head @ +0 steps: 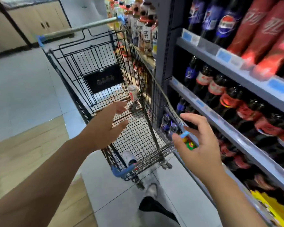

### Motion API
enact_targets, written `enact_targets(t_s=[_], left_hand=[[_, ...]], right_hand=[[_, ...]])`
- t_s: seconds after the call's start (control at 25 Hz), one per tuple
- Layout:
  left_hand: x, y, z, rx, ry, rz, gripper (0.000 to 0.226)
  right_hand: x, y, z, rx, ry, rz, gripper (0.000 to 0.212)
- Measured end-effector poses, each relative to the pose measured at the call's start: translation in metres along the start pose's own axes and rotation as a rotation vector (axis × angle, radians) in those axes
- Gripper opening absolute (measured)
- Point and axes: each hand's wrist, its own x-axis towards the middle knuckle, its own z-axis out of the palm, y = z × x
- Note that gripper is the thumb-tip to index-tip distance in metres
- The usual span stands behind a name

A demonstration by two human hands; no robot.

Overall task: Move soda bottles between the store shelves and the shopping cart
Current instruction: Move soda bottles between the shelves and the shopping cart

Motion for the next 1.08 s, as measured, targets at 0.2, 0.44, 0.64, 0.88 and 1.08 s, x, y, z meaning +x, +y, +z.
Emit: enact_targets(t_s=[0.2, 0.44, 0.64, 0.88, 1.08], left_hand=[[0.061, -0.058, 0.038, 0.064, -0.174, -0.106, 0.051], [0.098, -0.098, 0.095, 0.15, -0.478, -0.058, 0.058], [0.121, -0.135, 0.133, 0.187, -0.692, -0.083, 0.065], [0.125, -0.152, 0.186, 0.306, -1.156, 0.232, 0.096], [0.106, -0.165, 0.233, 0.453, -1.432, 0.509, 0.101]], right_hand=[[0.033, 0.068, 0.048, 0.05, 0.01, 0.134, 0.042], [0.054, 0.094, 0.081, 0.016, -0.047, 0.274, 0.042], [0.063, 0.098, 0.093, -0.005, 0.05, 0.335, 0.042], [0.031, 0.083, 0.126, -0.15, 0.32, 0.478, 0.04], [0.008, 0.071, 0.161, -0.127, 0.594, 0.536, 0.039]])
